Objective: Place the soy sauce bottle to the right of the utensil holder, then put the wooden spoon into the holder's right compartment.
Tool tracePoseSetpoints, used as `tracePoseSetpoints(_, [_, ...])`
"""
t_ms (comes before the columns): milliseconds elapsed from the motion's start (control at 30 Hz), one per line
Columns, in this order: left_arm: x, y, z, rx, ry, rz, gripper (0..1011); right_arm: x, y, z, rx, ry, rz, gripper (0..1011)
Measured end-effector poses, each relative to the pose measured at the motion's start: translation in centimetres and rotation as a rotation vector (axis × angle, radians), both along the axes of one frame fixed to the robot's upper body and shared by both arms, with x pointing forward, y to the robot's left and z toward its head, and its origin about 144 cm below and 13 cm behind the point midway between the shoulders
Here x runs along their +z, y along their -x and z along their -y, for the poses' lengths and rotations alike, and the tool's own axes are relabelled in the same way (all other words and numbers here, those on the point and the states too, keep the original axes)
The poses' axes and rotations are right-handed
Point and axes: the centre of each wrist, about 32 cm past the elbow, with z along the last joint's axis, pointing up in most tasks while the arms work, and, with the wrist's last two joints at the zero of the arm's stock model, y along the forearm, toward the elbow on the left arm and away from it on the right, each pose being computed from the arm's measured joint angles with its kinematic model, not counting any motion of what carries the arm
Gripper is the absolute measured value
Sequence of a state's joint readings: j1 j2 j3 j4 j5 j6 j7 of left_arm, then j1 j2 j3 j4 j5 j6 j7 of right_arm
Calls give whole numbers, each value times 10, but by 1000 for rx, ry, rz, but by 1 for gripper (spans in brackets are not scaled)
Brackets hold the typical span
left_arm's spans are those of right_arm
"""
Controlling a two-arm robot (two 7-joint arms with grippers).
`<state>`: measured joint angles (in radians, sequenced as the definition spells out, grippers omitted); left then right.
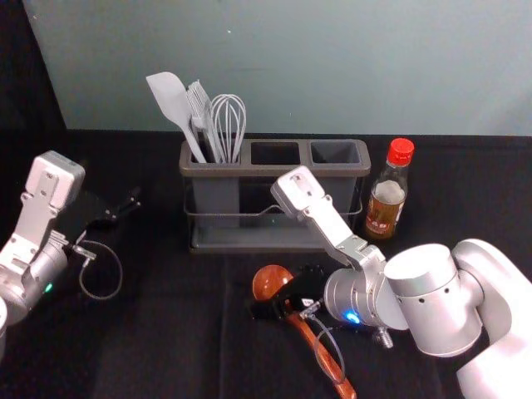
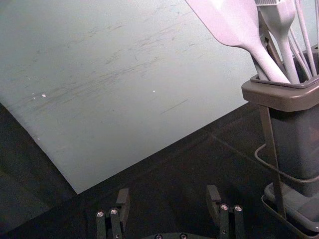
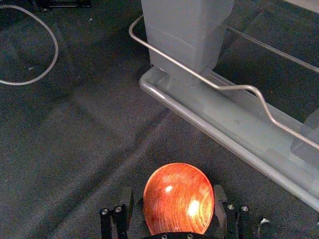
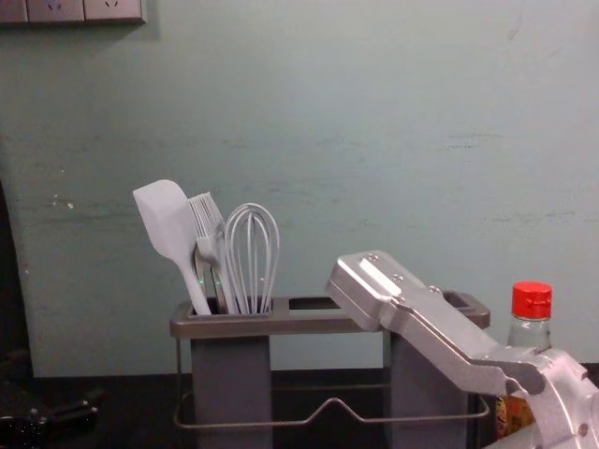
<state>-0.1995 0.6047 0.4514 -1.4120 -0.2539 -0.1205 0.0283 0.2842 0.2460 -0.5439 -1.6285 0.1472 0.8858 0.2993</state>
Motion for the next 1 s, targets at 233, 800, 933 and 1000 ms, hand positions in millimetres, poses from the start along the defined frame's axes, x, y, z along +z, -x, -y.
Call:
tracePoseSetpoints(233, [0,0,0,0,0,0,1005,-1,2,0,-2,8,2,1003])
tracePoseSetpoints(800, [0,0,0,0,0,0,1005,-2,5,-5,-15,42,26,979])
tracePoseSetpoints(933, [0,0,0,0,0,0,1005,-1,6,-5,-17,34,26,906])
tracePoseSetpoints(1000, [0,0,0,0,0,0,1005,-1,5,-5,-19,32,26,854])
